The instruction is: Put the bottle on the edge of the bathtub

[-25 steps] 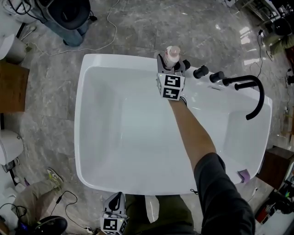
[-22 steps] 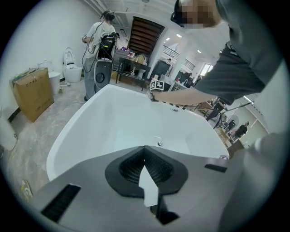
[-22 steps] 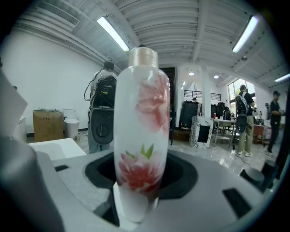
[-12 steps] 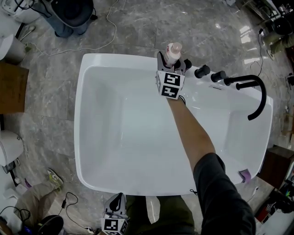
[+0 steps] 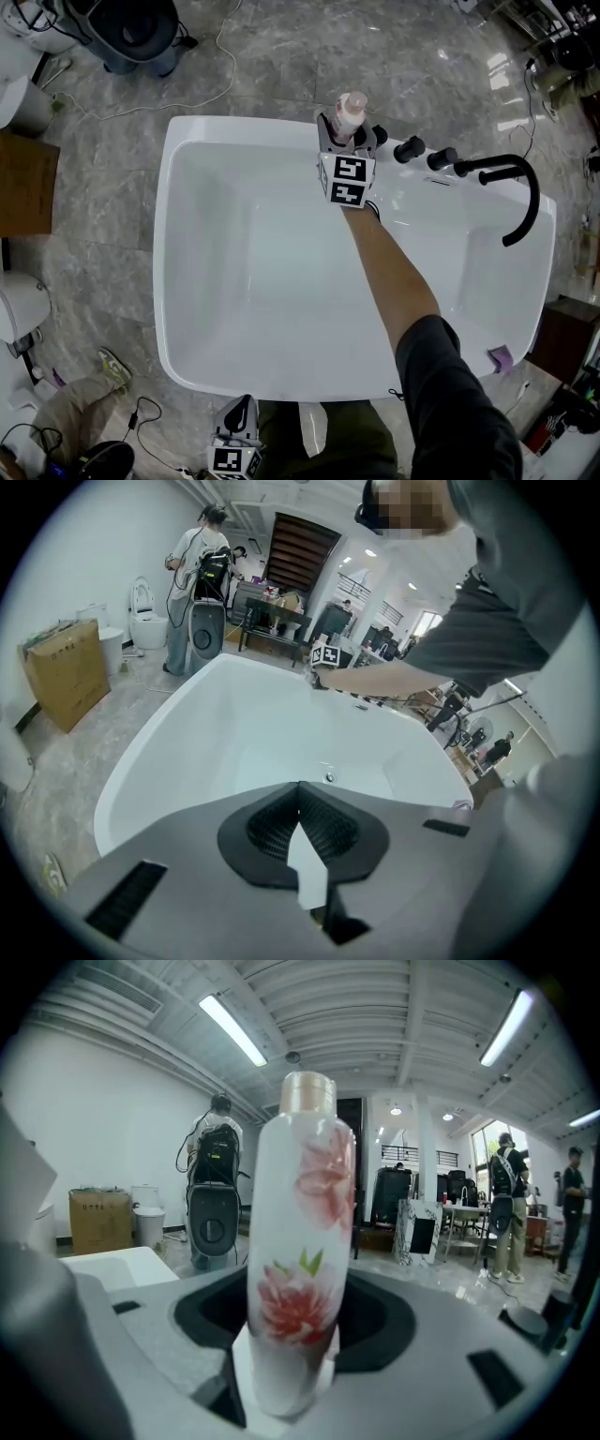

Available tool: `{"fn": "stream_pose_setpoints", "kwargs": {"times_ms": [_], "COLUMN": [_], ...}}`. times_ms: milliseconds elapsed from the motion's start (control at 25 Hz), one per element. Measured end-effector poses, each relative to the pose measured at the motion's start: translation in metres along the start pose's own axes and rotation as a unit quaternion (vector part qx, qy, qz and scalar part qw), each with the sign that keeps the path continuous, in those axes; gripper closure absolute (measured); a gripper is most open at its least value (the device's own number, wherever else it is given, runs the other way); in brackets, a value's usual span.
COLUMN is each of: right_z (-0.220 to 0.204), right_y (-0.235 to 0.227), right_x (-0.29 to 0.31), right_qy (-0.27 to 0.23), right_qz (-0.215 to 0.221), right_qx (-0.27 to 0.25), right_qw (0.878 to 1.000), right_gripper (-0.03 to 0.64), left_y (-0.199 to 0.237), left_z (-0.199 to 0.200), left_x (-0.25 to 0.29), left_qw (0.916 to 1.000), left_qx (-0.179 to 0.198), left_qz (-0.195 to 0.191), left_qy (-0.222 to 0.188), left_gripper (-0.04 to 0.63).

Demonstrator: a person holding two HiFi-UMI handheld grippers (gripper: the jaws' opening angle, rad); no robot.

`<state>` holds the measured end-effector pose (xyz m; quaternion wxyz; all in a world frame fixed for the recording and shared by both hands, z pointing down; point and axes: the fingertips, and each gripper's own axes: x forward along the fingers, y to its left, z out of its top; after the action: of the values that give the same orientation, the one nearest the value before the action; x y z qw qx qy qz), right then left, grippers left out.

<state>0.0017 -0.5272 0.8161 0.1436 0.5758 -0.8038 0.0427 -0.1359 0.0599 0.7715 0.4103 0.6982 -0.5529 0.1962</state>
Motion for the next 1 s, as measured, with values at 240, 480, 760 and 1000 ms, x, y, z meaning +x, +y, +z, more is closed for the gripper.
{"fn": "stream_pose_setpoints", "kwargs": {"times_ms": [240,480,760,1000], "right_z": [-0.001,0.007,0.036,0.086], "right_y": [-0.002,-0.002,-0.008,-0.018], "right_x": [-0.016,-0.032,-0.082,-0.143], "right_qy": [0.003,0.012,0.018,0.01], "right_qz": [0.003,0.013,0.02,0.023], "right_qx": [0.004,0.005,0.021,0.029], "right_qw": [1.0,1.0,0.999,0.999], "right_gripper": [0.379,0.379,0.379,0.379], "left_y": [0.002,0.004,-0.009,-0.03], "left_z": [0.007,0.03,0.082,0.133], "left_x": [-0.001,0.0,-0.006,-0.022], "left_qw": [0.9999,0.9988,0.9957,0.9905], "left_qx": [0.016,0.046,0.077,0.104], "left_qz": [0.004,0.008,0.004,-0.003], "left_qy": [0.004,-0.017,-0.052,-0.09], "left_gripper": [0.597,0.597,0.597,0.597]}}
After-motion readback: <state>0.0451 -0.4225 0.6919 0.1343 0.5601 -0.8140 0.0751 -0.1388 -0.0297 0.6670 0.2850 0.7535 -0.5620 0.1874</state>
